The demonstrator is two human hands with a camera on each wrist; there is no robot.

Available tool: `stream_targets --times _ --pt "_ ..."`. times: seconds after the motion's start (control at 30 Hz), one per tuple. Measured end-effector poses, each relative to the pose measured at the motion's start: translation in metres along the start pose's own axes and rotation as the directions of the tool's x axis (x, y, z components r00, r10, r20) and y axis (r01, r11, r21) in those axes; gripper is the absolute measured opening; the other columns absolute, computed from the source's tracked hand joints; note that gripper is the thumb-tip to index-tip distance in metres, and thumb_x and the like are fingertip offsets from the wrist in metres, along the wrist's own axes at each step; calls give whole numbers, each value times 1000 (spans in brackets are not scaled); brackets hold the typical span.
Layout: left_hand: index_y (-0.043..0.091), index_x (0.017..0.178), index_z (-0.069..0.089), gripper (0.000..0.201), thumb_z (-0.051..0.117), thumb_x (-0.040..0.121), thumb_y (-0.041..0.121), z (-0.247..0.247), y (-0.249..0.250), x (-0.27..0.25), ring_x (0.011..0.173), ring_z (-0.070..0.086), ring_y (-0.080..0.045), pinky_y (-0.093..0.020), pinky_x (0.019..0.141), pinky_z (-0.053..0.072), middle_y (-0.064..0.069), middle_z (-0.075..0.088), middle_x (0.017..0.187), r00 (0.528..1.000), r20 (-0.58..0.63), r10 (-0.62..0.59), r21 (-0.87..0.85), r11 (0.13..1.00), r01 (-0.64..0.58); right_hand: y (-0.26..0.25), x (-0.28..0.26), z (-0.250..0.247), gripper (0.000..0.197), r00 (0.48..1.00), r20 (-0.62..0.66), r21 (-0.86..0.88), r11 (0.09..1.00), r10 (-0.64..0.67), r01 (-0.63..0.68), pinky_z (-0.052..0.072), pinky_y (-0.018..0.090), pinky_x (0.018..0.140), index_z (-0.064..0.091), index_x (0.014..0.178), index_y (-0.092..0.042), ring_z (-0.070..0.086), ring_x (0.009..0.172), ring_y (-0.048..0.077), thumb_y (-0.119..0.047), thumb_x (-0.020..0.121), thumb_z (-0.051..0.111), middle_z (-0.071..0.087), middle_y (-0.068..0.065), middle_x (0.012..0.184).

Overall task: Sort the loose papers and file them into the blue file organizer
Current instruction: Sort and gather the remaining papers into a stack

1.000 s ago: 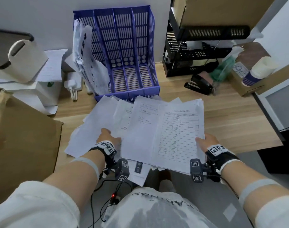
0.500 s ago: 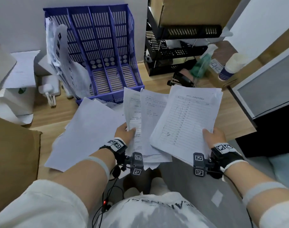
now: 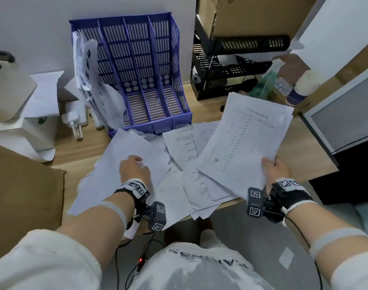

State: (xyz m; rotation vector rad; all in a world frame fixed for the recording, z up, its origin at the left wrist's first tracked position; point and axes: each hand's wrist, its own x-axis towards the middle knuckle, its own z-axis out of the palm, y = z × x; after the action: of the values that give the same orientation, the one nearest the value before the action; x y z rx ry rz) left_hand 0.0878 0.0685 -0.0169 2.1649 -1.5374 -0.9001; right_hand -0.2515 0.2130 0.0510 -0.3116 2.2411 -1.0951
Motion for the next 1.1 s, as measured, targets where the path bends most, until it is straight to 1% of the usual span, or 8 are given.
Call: stream_targets --times 0.1,0.23,0.33,0.47,0.6,0.87,1.0,1.1 --pt "21 125 48 55 69 75 13 -34 -22 7 129 36 -34 -48 105 33 -12 35 138 974 -205 -98 128 984 126 -5 2 25 29 999 51 29 1000 -11 9 49 39 97 68 118 -14 61 96 24 -20 91 61 67 5 105" --pt "25 143 30 87 74 68 28 -66 -59 25 136 33 -36 -53 113 29 -14 33 146 974 -86 -211 164 961 223 -12 3 49 36 996 77 49 998 -49 46 42 30 84 64 125 -13 53 93 22 -3 93 54 62 6 103" --pt "20 127 49 66 71 66 35 -82 -77 32 106 60 -37 -46 92 50 -13 63 116 976 67 -207 234 954 187 -17 -2 59 31 998 52 68 997 -43 40 46 36 89 64 124 -15 57 93 25 -15 93 59 62 7 101" --pt "19 97 65 17 60 81 21 -94 -81 25 74 59 -29 -29 67 45 -8 69 89 984 117 -134 120 986 119 -22 1 66 19 999 49 44 999 1 -3 50 35 79 67 95 -14 62 81 27 -29 87 60 67 8 90" --pt "21 93 63 16 49 90 13 -103 -67 21 76 58 -27 -28 66 42 -8 66 89 993 105 -44 -139 989 58 -23 8 72 15 998 49 22 999 -47 46 54 49 92 66 76 -17 68 92 31 -30 82 59 71 8 97" --pt "19 124 60 31 53 94 16 -118 -29 26 105 66 -30 -48 96 52 -8 68 120 986 147 73 -484 875 7 -46 -9 69 31 981 124 -15 988 -149 152 44 31 87 64 120 -7 59 94 26 -16 94 51 64 9 105" --pt "34 115 58 42 61 73 39 -98 -18 37 110 64 -33 -56 98 48 -4 67 121 977 210 38 -586 804 95 -49 -18 70 28 968 172 22 983 -181 180 51 44 97 69 112 -15 65 99 29 -18 88 55 70 8 107" --pt "27 110 56 30 59 81 22 -88 11 16 107 64 -37 -60 95 49 -14 66 120 957 274 98 -661 742 113 -47 -22 68 16 952 243 33 982 -186 184 55 49 91 72 89 -21 68 94 29 -23 82 58 73 4 101"
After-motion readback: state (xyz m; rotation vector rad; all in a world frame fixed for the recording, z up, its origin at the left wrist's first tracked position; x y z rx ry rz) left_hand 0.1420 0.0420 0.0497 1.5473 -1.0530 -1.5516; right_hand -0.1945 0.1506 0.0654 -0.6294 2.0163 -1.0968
